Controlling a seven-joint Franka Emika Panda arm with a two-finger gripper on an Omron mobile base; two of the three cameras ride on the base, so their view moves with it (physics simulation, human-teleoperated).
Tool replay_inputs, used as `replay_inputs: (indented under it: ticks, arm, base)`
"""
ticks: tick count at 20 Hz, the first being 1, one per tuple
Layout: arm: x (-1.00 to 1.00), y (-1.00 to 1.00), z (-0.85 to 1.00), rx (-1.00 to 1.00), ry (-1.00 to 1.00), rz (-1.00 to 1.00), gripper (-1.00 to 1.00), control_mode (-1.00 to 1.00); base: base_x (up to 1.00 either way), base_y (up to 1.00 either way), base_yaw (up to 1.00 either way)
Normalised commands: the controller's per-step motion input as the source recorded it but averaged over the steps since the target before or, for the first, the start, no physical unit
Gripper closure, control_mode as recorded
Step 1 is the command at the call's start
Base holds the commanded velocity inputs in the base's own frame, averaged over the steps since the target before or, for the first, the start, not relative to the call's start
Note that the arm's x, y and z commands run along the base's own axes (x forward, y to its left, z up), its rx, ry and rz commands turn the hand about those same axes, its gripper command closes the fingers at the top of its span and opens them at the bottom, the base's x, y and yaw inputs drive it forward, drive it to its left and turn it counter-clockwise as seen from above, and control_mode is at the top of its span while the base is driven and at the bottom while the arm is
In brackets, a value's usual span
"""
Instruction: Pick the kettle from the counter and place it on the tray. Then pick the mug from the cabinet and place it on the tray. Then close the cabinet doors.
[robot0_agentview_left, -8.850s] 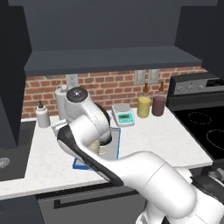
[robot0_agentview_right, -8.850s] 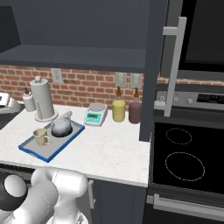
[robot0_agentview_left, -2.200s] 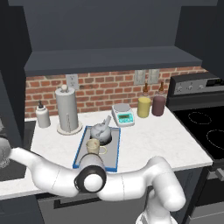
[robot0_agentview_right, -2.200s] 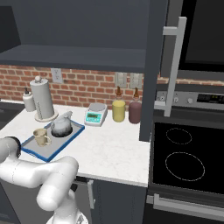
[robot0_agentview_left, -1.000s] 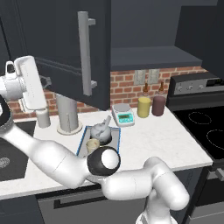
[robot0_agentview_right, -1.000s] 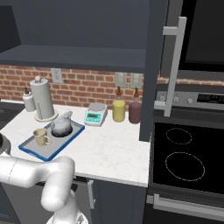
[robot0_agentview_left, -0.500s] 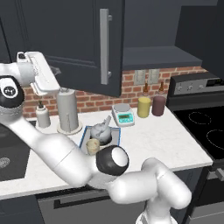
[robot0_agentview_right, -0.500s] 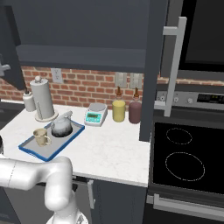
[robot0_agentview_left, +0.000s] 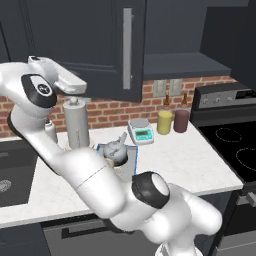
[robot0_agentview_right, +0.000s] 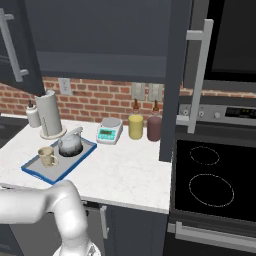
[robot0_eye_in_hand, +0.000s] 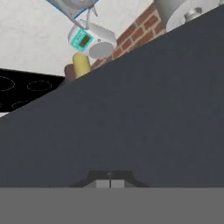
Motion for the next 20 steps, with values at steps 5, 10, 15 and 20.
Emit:
replay_inputs:
  ticks: [5,10,15,20]
  arm:
    - [0.76,-0.77,0.03,0.0,0.0,0.37,1.0,-1.0]
    - [0.81,-0.91,0.0,0.0,0.0,0.34,1.0,-1.0]
    - [0.97,-0.77,0.0,0.08,0.02,0.32,1.0,-1.0]
    - [1.0,-0.58,0.0,0.2,0.06,0.22,1.0,-1.0]
  base:
    - [0.0,0.0,0.0]
    - [0.0,0.0,0.0]
    - [0.0,0.0,0.0]
    - [0.0,0.0,0.0]
